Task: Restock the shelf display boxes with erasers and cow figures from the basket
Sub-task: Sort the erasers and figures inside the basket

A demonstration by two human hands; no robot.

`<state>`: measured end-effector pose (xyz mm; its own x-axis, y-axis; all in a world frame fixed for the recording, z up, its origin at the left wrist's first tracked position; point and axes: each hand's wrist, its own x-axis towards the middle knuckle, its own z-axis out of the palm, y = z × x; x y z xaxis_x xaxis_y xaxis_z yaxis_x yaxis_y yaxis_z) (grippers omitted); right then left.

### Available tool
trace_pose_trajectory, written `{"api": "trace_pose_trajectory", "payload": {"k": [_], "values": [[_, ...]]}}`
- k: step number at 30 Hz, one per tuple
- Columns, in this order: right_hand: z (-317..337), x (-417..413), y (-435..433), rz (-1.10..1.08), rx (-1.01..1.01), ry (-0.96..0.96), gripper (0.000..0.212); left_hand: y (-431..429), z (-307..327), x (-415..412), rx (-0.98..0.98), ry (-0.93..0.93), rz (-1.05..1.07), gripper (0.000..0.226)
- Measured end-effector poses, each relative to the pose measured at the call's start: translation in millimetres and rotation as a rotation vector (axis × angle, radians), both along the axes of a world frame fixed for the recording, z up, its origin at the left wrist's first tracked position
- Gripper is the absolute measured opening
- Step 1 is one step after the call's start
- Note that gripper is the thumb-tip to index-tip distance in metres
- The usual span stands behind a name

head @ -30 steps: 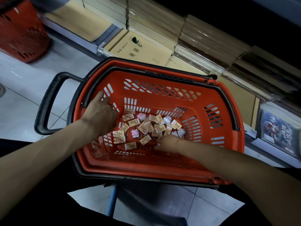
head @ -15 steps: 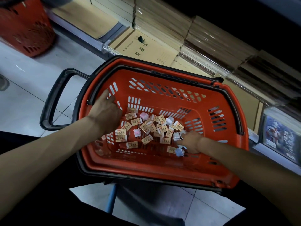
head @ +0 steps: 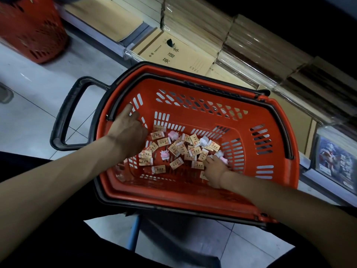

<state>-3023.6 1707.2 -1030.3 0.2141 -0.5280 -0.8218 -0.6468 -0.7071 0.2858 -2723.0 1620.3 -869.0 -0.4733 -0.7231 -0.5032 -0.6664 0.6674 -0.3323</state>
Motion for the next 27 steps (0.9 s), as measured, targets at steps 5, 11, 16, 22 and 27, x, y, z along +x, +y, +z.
{"api": "trace_pose_trajectory", "payload": {"k": [5,11,16,22,27], "values": [[-6,12,-7,-0.052,-0.007,-0.046,0.038,0,-4,2,-0.005,0.003,-0.004,0.038],[2,22,-10,-0.195,-0.076,-0.333,0.046,-2,-5,3,0.006,-0.001,0.004,0.039],[11,58,-36,-0.148,-0.165,-0.569,0.037,-1,-8,3,0.013,0.001,0.013,0.039],[-19,125,-63,0.015,-0.074,-0.614,0.050,-3,-10,3,0.009,0.012,0.015,0.037],[-25,126,-67,-0.323,-0.191,-0.623,0.042,-2,-10,4,0.019,0.019,0.004,0.040]]}}
